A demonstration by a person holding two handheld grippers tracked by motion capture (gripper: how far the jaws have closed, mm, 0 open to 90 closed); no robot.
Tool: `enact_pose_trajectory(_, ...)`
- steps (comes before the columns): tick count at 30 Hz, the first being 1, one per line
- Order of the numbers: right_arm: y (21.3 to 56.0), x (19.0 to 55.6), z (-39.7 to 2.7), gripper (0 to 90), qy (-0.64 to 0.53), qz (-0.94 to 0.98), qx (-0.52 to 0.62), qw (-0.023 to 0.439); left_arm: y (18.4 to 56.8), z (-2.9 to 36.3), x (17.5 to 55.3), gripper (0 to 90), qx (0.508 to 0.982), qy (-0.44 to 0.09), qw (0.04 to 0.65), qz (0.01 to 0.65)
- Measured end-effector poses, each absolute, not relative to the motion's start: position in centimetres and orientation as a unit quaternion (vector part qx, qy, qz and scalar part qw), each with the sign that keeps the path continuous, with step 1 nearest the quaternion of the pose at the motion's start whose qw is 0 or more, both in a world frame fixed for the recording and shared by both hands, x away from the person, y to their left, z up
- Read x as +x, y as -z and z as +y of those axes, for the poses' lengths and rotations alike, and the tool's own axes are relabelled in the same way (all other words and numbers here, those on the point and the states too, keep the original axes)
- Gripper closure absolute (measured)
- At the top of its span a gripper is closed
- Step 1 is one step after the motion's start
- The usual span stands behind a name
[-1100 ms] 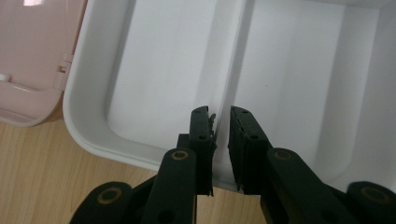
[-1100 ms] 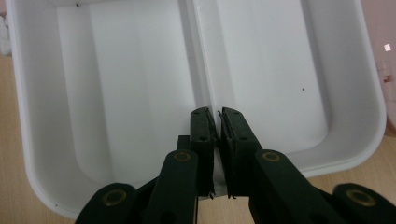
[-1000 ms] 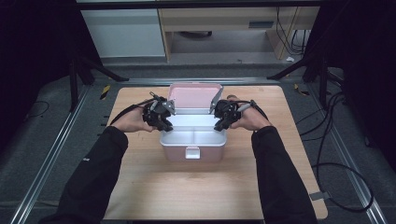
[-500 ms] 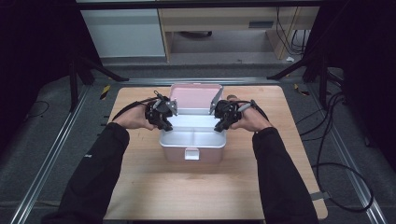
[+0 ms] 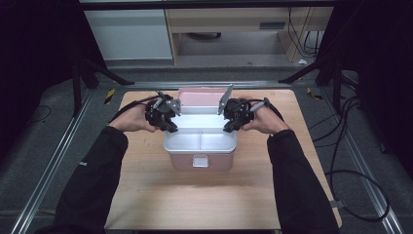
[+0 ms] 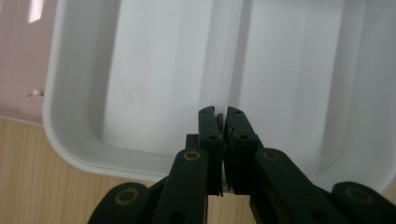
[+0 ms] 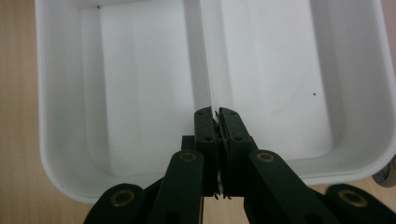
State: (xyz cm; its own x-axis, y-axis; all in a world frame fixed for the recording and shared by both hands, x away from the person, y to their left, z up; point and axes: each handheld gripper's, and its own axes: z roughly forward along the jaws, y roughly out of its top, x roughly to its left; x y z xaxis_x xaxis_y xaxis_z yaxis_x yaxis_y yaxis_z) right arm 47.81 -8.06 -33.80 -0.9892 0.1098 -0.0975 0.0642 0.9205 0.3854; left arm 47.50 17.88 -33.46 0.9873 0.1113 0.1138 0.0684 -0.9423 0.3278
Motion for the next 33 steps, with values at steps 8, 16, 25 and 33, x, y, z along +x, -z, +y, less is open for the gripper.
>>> enact_pose_trajectory(8, 32.2, 45.1, -7.8, 88.1, -0.191, 0.979, 0.029, 0.059, 31.4, 17.8, 44.1, 87.3, 0.984, -0.073, 0.159, 0.023)
enact_pose_trajectory(16, 31.5, 41.2, -8.0, 88.0, -0.191, 0.980, 0.030, 0.054, 30.7, 17.5, 39.8, 87.6, 0.985, -0.079, 0.151, 0.020)
enact_pose_trajectory(25, 32.4, 36.4, -8.0, 88.6, -0.191, 0.980, 0.018, 0.050, 31.8, 17.7, 35.0, 88.6, 0.985, -0.073, 0.155, 0.001)
enact_pose_trajectory(33, 35.2, 32.6, -7.7, 88.8, -0.201, 0.979, 0.014, 0.033, 34.0, 18.1, 31.5, 88.5, 0.986, -0.044, 0.160, 0.012)
